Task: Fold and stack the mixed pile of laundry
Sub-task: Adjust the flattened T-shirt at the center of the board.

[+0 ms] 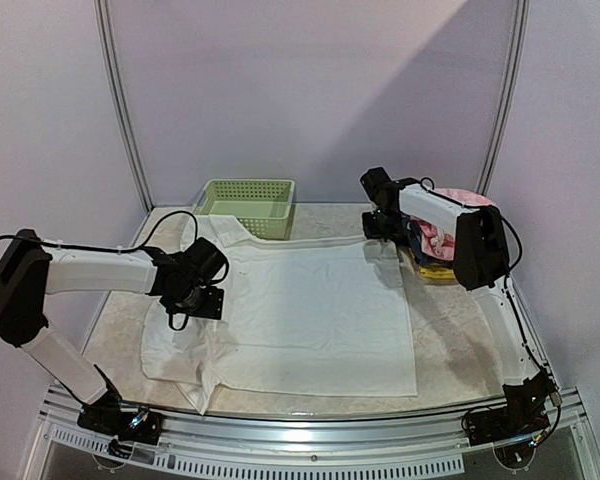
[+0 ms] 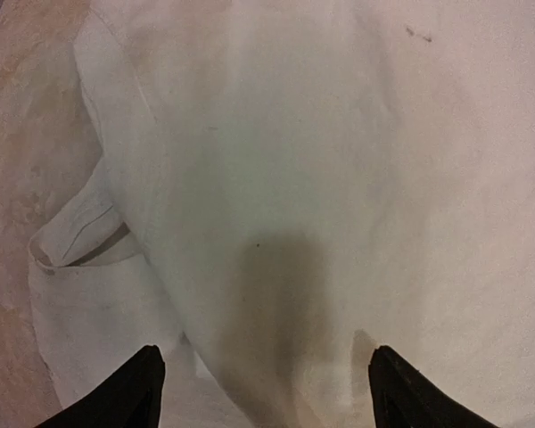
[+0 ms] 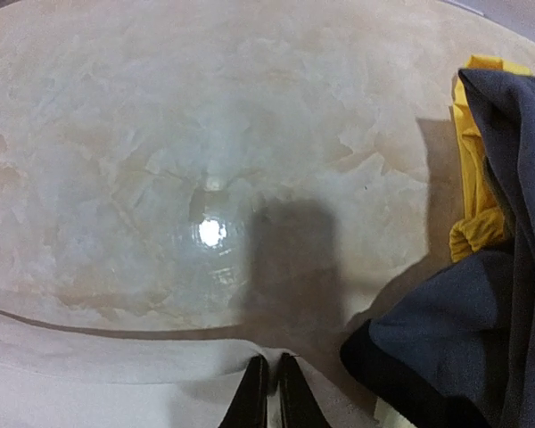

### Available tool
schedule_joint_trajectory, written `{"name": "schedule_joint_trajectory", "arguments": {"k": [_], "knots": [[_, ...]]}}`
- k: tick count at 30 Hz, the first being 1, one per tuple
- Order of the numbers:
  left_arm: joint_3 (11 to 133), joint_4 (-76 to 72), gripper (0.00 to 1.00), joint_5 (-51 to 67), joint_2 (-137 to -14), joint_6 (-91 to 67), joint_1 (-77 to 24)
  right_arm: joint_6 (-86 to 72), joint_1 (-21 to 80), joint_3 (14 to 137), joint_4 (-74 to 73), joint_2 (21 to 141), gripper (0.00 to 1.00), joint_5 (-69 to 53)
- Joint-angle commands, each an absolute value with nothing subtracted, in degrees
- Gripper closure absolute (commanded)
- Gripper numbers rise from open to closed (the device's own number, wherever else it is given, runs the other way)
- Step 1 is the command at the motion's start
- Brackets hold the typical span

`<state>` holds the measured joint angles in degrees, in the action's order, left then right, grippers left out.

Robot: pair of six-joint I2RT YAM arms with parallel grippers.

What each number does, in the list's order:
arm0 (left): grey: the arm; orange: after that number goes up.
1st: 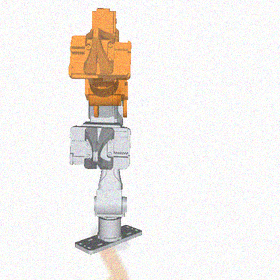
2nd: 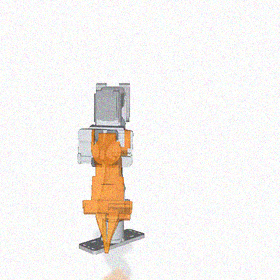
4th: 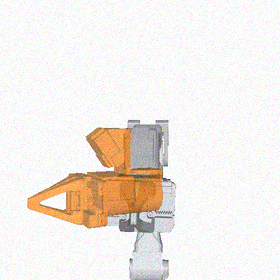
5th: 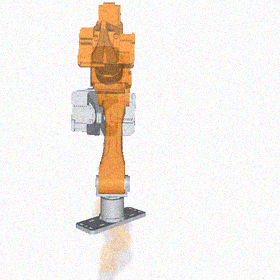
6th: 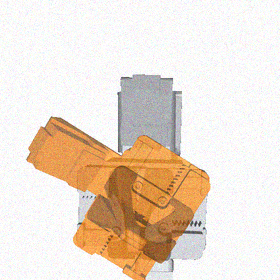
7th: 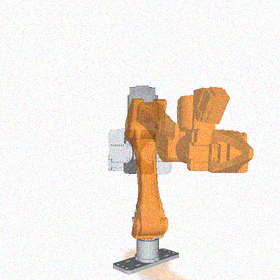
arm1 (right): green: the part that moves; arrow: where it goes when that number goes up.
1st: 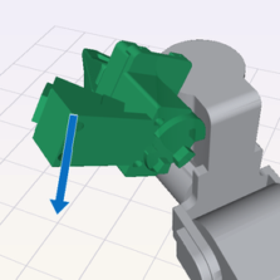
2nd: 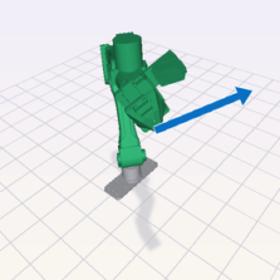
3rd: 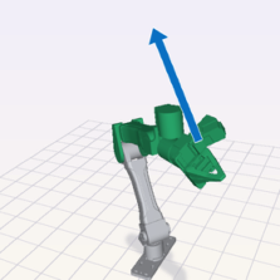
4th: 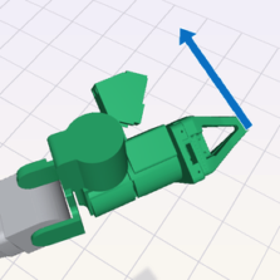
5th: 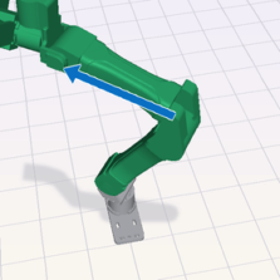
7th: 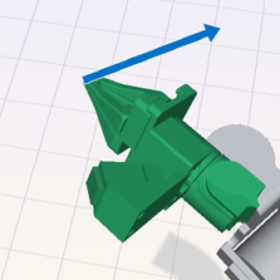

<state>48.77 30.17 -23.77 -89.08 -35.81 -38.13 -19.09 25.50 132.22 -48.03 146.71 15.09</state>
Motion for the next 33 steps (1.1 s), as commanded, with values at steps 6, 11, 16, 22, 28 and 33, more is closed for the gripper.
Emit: {"name": "schedule_joint_trajectory", "arguments": {"k": [6,11,16,22,28,33], "knots": [[44.74,36.57,0.03,-30.89,-80.24,-42.21,-39.02,-18.03,25.32,137.38,-43.56,149.72,0.7,13.65],[44.26,41.98,0.0,-32.97,-77.36,-45.2,-39.02,-18.15,25.42,139.57,-41.93,148.99,0.54,9.52],[43.95,47.43,0.0,-31.52,-74.93,-47.67,-39.83,-16.9,26.98,138.83,-40.28,144.7,0.49,5.21],[44.91,55.61,0.09,-27.2,-72.58,-47.52,-43.82,-15.05,29.21,124.08,-33.48,133.04,0.45,0.66],[44.91,60.6,0.13,-24.09,-73.41,-50.21,-50.07,-17.18,29.9,103.25,-24.03,120.16,0.44,-5.23],[41.8,60.68,0.21,-26.41,-73.45,-55.03,-51.41,-18.4,31.57,91.38,-17.09,112.88,0.42,-11.01]]}}
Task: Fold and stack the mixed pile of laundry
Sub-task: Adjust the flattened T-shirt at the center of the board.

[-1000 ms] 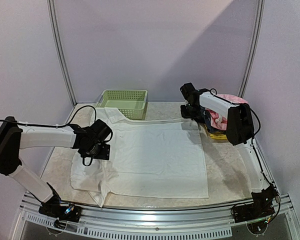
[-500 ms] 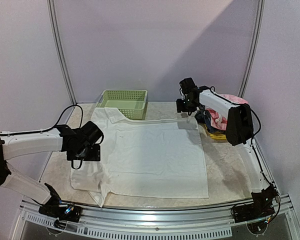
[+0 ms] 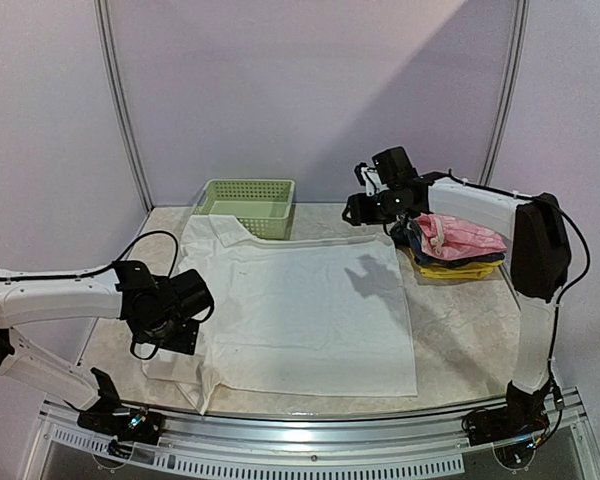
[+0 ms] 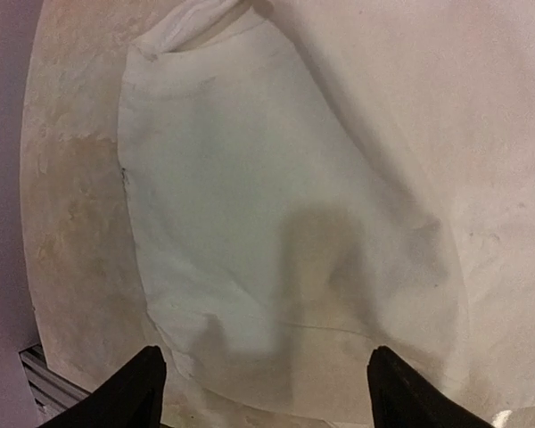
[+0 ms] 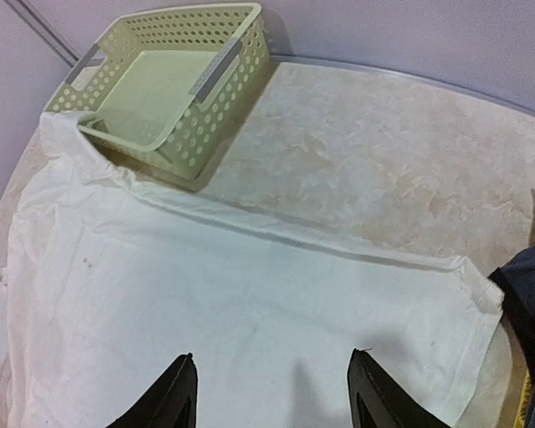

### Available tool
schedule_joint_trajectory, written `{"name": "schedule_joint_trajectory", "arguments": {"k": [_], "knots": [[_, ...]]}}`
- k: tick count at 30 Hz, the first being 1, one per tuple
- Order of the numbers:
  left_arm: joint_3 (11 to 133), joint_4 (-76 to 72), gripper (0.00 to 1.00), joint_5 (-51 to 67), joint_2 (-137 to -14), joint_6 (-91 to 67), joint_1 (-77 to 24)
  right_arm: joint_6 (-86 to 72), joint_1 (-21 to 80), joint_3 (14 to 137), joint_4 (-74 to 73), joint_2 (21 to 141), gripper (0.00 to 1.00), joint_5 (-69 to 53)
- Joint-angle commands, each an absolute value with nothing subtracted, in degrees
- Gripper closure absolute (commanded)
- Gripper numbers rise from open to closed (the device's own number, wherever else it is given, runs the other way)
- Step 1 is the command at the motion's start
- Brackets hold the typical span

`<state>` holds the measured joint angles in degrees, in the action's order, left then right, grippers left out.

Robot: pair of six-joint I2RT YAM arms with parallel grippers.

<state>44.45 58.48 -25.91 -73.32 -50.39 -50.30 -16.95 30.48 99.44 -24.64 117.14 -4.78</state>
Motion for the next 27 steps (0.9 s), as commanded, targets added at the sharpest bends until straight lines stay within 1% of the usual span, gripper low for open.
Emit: {"name": "schedule_joint_trajectory", "arguments": {"k": [1,3,7,13,18,20,22,23,24,25,26,27], "knots": [[40.42,59.64,0.24,-26.22,-73.07,-55.7,-51.42,-18.53,32.1,89.71,-16.13,111.93,0.41,-12.17],[38.23,56.63,0.28,-24.8,-72.05,-56.57,-51.42,-18.64,33.49,86.72,-14.78,110.49,0.4,-13.62],[35.34,53.33,0.32,-23.45,-71.27,-57.9,-51.42,-18.04,37.1,82.24,-12.87,108.68,0.4,-15.52],[33.07,49.43,0.4,-22.2,-71.37,-58.28,-51.44,-19.05,39.17,77.96,-11.91,107.81,0.39,-14.94],[30.7,45.68,0.39,-22.59,-71.55,-58.88,-51.26,-21.26,39.37,72.8,-9.96,106.26,0.39,-14.9],[29.75,43.0,0.42,-23.32,-71.78,-58.41,-50.74,-21.67,39.38,71.63,-9.6,105.89,0.39,-15.01],[29.43,40.91,0.52,-24.19,-72.7,-57.53,-49.94,-21.93,39.46,70.78,-9.43,105.82,0.39,-14.86],[29.46,40.26,0.6,-24.99,-73.21,-57.12,-49.78,-21.9,39.42,70.45,-9.46,105.78,0.39,-14.7],[29.83,40.16,0.71,-25.72,-73.7,-56.94,-49.63,-21.96,39.41,70.14,-9.41,105.79,0.39,-14.57],[30.34,40.56,0.86,-26.32,-74.11,-56.68,-49.58,-21.97,39.41,69.87,-9.48,105.68,0.39,-14.37],[31.12,41.32,0.96,-26.77,-74.28,-56.47,-49.57,-22.04,39.41,69.61,-9.58,105.65,0.39,-14.24],[32.27,42.43,1.0,-27.25,-74.47,-56.24,-49.57,-22.13,39.41,69.35,-9.66,105.4,0.39,-14.06]]}}
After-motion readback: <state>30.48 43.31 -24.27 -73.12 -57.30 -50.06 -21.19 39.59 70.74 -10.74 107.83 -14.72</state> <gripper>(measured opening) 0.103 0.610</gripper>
